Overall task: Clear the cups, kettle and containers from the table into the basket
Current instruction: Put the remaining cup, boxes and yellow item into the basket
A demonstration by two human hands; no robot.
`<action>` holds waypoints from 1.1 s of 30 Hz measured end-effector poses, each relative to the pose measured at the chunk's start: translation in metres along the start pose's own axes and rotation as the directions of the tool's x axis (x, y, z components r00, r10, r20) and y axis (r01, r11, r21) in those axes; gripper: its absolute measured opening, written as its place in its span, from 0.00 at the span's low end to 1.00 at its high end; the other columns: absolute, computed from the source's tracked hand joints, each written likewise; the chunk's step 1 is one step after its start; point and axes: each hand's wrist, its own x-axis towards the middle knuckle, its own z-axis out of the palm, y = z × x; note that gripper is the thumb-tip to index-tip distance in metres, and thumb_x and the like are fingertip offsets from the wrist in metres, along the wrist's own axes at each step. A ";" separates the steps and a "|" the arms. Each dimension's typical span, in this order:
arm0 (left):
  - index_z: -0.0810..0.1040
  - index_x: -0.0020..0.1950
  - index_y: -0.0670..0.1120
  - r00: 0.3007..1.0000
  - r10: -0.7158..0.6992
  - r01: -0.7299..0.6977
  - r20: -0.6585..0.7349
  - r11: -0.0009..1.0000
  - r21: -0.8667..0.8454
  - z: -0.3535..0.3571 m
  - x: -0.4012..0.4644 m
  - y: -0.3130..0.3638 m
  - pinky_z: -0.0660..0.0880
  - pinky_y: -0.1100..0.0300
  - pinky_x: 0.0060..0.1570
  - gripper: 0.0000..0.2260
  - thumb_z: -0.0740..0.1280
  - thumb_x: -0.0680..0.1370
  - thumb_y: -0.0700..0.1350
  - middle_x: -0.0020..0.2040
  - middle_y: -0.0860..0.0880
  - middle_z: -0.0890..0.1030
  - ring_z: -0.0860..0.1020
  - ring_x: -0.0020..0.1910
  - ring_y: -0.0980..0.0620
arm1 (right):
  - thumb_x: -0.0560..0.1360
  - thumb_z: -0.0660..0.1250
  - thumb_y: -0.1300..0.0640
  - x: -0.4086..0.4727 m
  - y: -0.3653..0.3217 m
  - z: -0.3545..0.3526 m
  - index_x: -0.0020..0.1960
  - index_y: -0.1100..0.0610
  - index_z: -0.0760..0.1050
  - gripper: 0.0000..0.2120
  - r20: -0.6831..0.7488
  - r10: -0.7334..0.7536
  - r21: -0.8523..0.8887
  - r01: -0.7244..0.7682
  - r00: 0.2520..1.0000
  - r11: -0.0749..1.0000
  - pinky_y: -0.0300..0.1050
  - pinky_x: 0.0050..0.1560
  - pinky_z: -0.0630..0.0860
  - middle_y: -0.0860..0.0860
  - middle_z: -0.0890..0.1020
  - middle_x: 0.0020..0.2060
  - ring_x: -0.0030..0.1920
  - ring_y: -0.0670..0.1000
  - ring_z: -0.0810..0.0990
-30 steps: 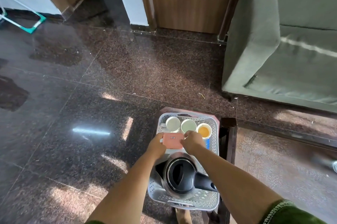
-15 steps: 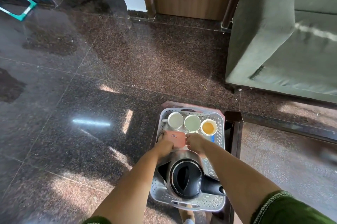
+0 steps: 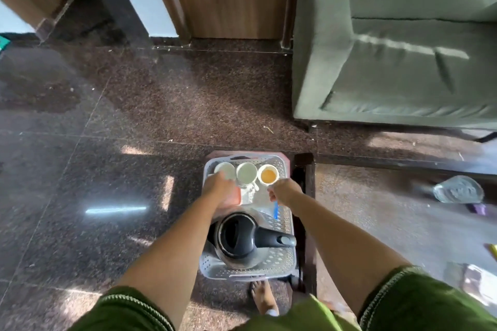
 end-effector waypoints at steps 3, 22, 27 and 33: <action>0.75 0.63 0.41 0.993 0.112 -0.115 -0.045 0.991 -0.065 0.008 -0.023 0.048 0.74 0.56 0.52 0.15 0.62 0.78 0.45 0.61 0.41 0.79 0.77 0.57 0.40 | 0.80 0.57 0.58 -0.027 0.029 -0.034 0.61 0.61 0.76 0.15 -0.218 -0.027 0.089 0.047 0.976 0.995 0.44 0.54 0.75 0.58 0.80 0.58 0.58 0.57 0.79; 0.74 0.62 0.46 0.805 0.393 -0.445 0.444 0.895 0.015 0.333 -0.195 0.257 0.72 0.59 0.54 0.15 0.67 0.76 0.47 0.55 0.47 0.81 0.78 0.55 0.44 | 0.76 0.63 0.55 -0.133 0.402 -0.212 0.51 0.61 0.78 0.11 -0.541 0.552 0.630 -0.130 0.634 0.766 0.47 0.55 0.73 0.61 0.81 0.48 0.57 0.62 0.79; 0.68 0.69 0.43 0.751 0.391 -0.448 0.532 0.894 -0.024 0.398 -0.227 0.297 0.70 0.57 0.59 0.19 0.64 0.79 0.44 0.63 0.43 0.76 0.75 0.61 0.45 | 0.76 0.65 0.50 -0.127 0.469 -0.240 0.60 0.60 0.75 0.17 -0.483 0.623 0.701 -0.155 0.615 0.696 0.48 0.58 0.73 0.61 0.80 0.57 0.59 0.60 0.78; 0.67 0.70 0.41 0.728 0.404 -0.471 0.554 0.882 -0.026 0.460 -0.248 0.346 0.69 0.56 0.62 0.20 0.64 0.79 0.43 0.64 0.40 0.75 0.74 0.62 0.44 | 0.74 0.67 0.51 -0.113 0.521 -0.263 0.59 0.59 0.75 0.17 -0.492 0.593 0.664 -0.166 0.637 0.729 0.49 0.59 0.75 0.59 0.79 0.57 0.58 0.60 0.78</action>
